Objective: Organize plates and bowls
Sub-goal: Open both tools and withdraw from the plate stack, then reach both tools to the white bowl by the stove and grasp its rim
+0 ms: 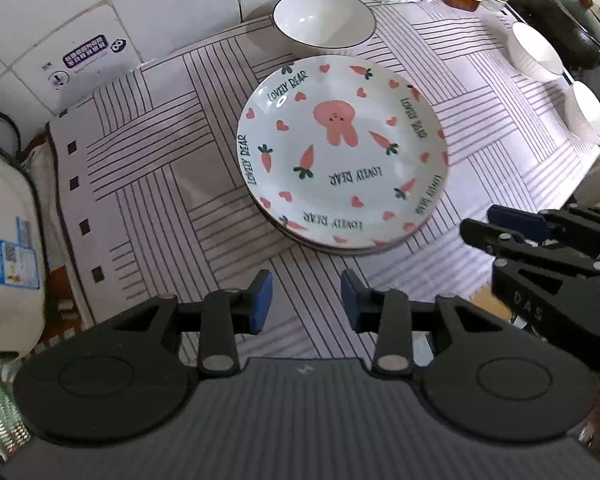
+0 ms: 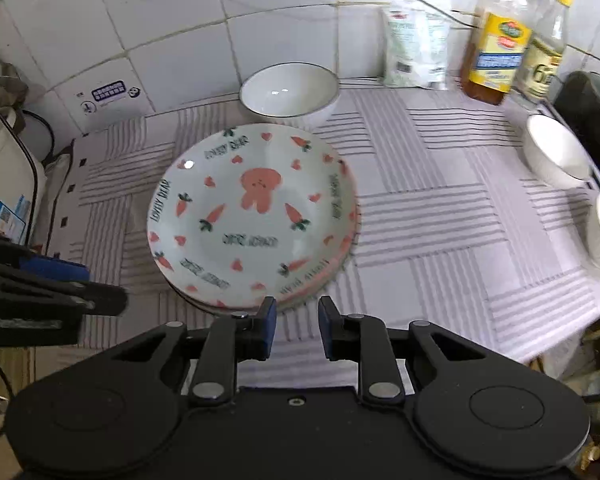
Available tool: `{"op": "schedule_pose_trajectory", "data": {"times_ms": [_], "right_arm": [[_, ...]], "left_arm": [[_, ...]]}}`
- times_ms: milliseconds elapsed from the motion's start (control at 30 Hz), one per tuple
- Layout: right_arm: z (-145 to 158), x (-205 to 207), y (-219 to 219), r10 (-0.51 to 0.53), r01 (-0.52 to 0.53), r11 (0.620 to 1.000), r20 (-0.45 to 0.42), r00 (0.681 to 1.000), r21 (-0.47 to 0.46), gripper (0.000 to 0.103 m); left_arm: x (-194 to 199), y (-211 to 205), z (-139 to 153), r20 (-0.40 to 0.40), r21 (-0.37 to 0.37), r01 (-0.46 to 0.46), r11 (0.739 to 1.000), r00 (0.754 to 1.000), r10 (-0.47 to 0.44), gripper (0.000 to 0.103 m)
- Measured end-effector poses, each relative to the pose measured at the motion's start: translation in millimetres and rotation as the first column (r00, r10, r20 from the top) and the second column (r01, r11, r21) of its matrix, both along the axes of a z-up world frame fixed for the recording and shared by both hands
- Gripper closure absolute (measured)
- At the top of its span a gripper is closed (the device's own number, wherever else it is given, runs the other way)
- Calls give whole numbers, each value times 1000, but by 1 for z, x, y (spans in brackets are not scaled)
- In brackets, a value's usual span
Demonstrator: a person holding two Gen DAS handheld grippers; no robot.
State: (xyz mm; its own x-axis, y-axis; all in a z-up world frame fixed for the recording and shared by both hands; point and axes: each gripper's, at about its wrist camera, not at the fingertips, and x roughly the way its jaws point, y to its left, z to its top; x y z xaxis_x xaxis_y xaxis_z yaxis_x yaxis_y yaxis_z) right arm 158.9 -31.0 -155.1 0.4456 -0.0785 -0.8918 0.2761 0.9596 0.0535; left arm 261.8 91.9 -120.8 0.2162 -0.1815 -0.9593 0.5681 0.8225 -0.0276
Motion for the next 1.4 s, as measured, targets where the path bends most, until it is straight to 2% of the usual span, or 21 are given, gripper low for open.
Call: {"op": "schedule_pose_trajectory", "data": {"times_ms": [133, 267, 367, 500, 600, 700, 900, 1000, 1067, 1133, 1233, 1400], "right_arm": [[16, -22, -6, -7, 7, 999, 9, 1000, -40, 68], [34, -41, -16, -25, 29, 995, 45, 999, -90, 62], [45, -56, -31, -43, 48, 997, 79, 996, -59, 60], [55, -81, -57, -87, 92, 995, 130, 988, -30, 58], [62, -102, -76, -86, 96, 994, 186, 979, -47, 48], [64, -121, -104, -72, 86, 995, 257, 964, -43, 39], [49, -143, -179, -74, 100, 993, 327, 942, -64, 29], [35, -148, -224, -48, 63, 997, 339, 940, -34, 29], [25, -147, -248, -30, 43, 999, 318, 948, -34, 29], [11, -146, -275, 0, 18, 998, 294, 956, -57, 29], [-15, -143, -315, 8, 4, 999, 266, 964, -44, 29], [-52, -139, -352, 51, -27, 994, 219, 974, -110, 29]], "left_arm": [[-16, 1, 17, 7, -18, 12, 1000, 1000, -11, 57], [-28, -3, 33, 59, -27, 25, 999, 998, -24, 53], [-36, -9, 47, 98, -54, 45, 998, 994, -40, 43], [-38, -20, 65, 145, -92, 68, 993, 988, -55, 37], [-41, -36, 73, 158, -104, 81, 991, 985, -64, 35], [-48, -58, 74, 188, -102, 82, 991, 980, -61, 28], [-67, -118, 69, 201, -117, 103, 988, 977, -78, 23], [-70, -158, 64, 194, -162, 92, 982, 979, -60, 11], [-73, -183, 55, 216, -211, 101, 972, 975, -54, 7], [-73, -207, 44, 208, -196, 98, 976, 977, -56, 7], [-71, -244, 25, 204, -211, 90, 973, 978, -46, 7], [-70, -297, -5, 156, -236, 48, 971, 988, -11, 7]]}}
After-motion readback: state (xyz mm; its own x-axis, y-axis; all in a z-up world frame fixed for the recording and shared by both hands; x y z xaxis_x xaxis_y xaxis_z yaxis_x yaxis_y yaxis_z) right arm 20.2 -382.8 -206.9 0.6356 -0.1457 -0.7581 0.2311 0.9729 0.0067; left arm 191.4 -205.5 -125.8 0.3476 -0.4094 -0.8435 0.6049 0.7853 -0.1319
